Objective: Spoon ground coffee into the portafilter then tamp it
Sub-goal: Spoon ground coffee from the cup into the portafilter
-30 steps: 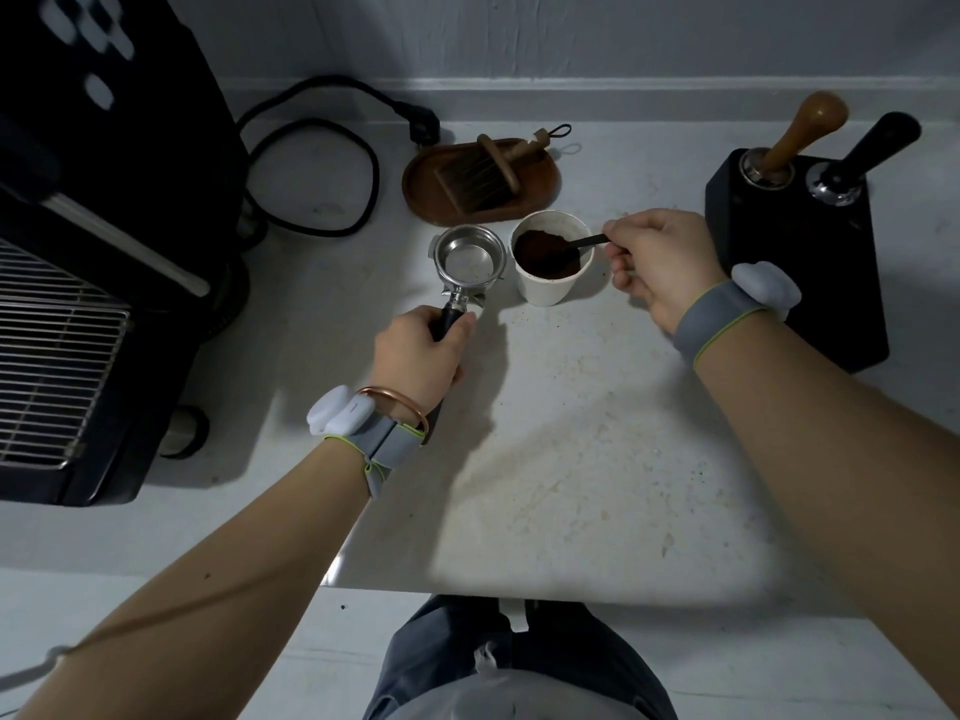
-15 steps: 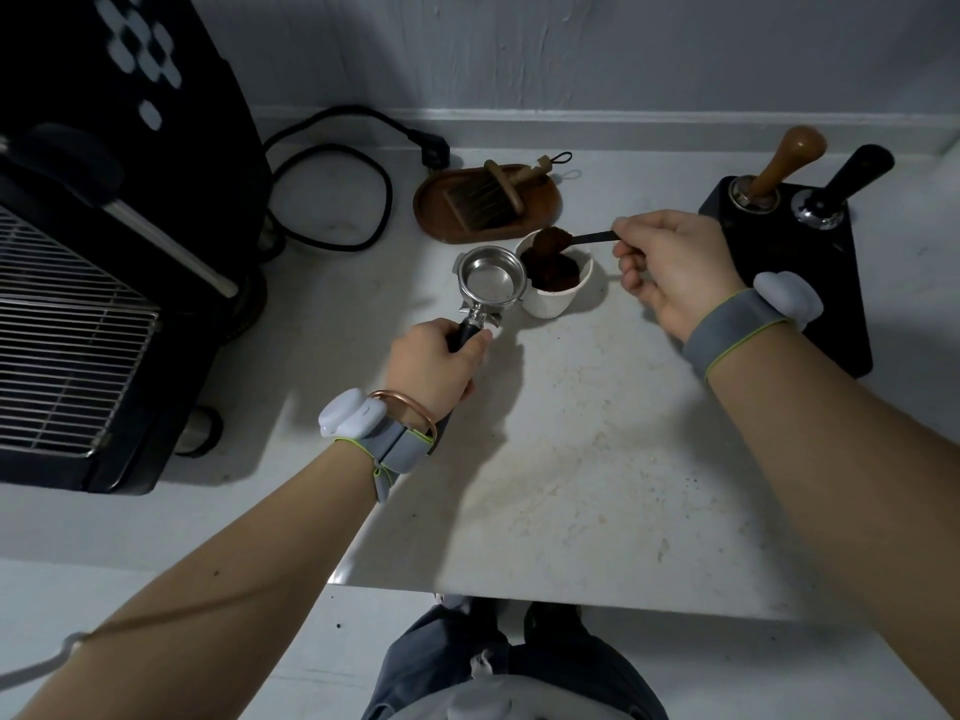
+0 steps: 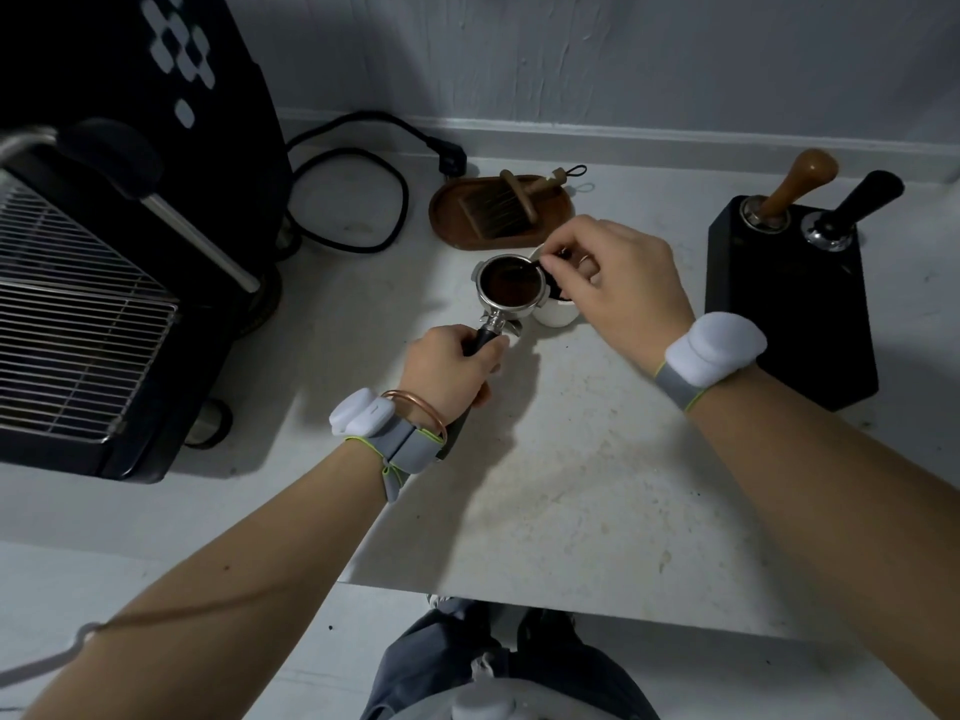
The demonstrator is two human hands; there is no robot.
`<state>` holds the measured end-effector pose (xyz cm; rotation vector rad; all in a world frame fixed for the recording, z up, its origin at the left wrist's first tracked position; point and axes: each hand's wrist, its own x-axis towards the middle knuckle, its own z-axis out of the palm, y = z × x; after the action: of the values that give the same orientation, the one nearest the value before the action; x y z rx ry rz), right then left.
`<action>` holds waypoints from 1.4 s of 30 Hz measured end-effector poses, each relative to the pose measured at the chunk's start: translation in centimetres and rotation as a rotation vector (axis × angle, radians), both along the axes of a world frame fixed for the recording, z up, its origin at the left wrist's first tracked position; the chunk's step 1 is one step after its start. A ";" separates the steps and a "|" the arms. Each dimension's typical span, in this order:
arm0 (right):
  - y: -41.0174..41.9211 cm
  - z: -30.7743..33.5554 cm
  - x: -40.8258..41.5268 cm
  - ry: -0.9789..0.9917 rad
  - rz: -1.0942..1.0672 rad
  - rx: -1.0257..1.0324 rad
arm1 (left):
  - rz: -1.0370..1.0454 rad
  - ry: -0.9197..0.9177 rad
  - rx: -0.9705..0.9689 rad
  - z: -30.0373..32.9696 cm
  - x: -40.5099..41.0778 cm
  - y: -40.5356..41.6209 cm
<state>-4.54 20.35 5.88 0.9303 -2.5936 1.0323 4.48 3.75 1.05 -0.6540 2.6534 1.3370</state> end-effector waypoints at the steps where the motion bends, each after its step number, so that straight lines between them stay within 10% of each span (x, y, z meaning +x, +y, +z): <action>1: 0.2 0.0 0.0 0.009 0.003 -0.002 | 0.003 0.003 0.003 0.0 0.0 0.0; 8: 1.9 -0.3 -1.9 -0.144 -0.196 -0.291 | 0.026 0.019 0.019 -0.3 0.0 -0.3; 23: 2.7 -6.0 -4.1 -0.185 -0.309 0.072 | 0.056 -0.016 0.000 -1.1 0.2 -0.7; 42: 1.8 -5.1 -4.5 -0.858 -0.598 -0.490 | 0.042 -0.014 -0.034 -1.3 0.3 -0.6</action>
<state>-9.09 22.16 0.77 -0.5010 -2.6328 1.9999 4.83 3.14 -0.25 -0.7245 2.6709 1.2952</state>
